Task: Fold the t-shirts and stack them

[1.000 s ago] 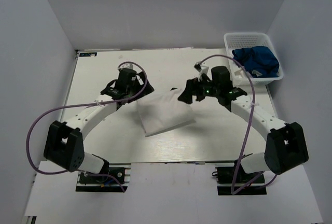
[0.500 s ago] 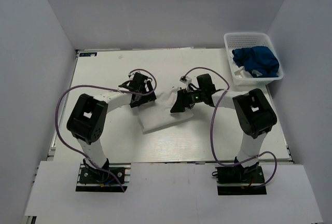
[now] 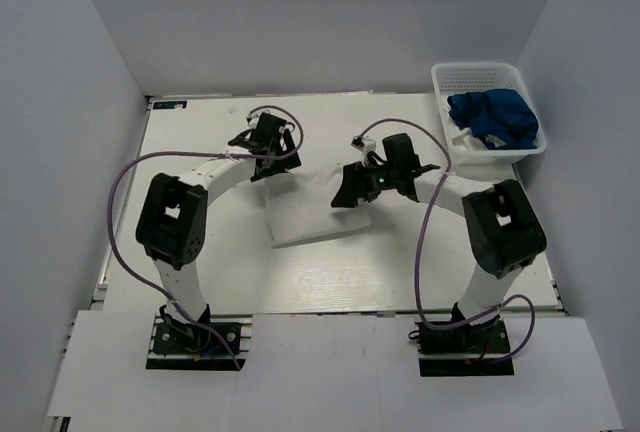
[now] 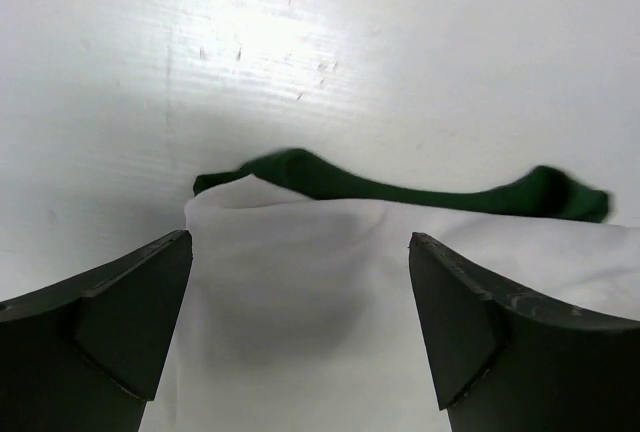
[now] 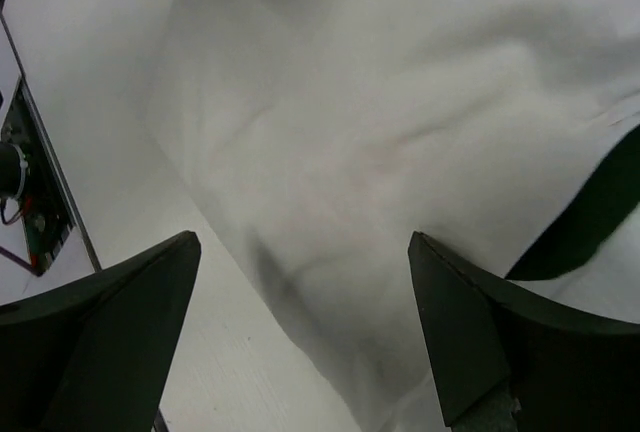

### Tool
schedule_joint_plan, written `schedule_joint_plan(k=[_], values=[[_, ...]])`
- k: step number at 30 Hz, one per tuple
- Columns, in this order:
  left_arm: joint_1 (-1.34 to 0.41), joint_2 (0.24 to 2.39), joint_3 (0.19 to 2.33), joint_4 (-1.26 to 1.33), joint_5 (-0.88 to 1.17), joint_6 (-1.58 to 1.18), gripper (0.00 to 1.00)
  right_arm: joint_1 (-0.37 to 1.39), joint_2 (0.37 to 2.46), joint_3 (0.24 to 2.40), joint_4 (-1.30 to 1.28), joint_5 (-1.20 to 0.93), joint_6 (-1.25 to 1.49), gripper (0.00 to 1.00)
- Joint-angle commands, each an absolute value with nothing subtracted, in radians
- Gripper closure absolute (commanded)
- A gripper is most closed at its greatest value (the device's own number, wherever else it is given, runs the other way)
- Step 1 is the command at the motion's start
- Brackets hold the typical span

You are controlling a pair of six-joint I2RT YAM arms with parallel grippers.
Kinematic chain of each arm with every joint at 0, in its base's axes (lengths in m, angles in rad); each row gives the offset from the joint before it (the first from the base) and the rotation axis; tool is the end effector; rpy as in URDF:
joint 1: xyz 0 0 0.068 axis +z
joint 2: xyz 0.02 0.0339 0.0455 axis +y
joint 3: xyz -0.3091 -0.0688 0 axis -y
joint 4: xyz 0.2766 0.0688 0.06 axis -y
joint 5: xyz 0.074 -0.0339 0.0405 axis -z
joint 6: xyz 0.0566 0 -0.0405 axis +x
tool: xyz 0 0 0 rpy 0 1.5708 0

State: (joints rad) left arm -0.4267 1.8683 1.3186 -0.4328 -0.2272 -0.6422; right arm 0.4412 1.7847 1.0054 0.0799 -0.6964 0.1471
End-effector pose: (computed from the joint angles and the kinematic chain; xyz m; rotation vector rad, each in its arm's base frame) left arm 0.4144 -0.1744 0.2082 -0.3576 2.4962 -0.1414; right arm 0.3592 0.2098 0.1883 -0.7131 2.1926 1.0966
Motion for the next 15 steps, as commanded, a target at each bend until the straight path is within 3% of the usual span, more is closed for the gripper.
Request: schedule_joint_plan(k=[1,6,15], values=[[-0.417,1.722,1.405,-0.517,-0.287,-0.617,0.01,0.433,1.648,1.092,0.003,-0.584,0.152,0.10],[-0.439,1.594,1.342,-0.486,-0.178,-0.585,0.01,0.437,1.626,1.137,0.037,-0.621,0.192,0.10],[-0.449,1.595,1.030,-0.171,0.462,-0.590,0.01,0.428,1.856,1.134,0.367,-0.693,0.345,0.10]])
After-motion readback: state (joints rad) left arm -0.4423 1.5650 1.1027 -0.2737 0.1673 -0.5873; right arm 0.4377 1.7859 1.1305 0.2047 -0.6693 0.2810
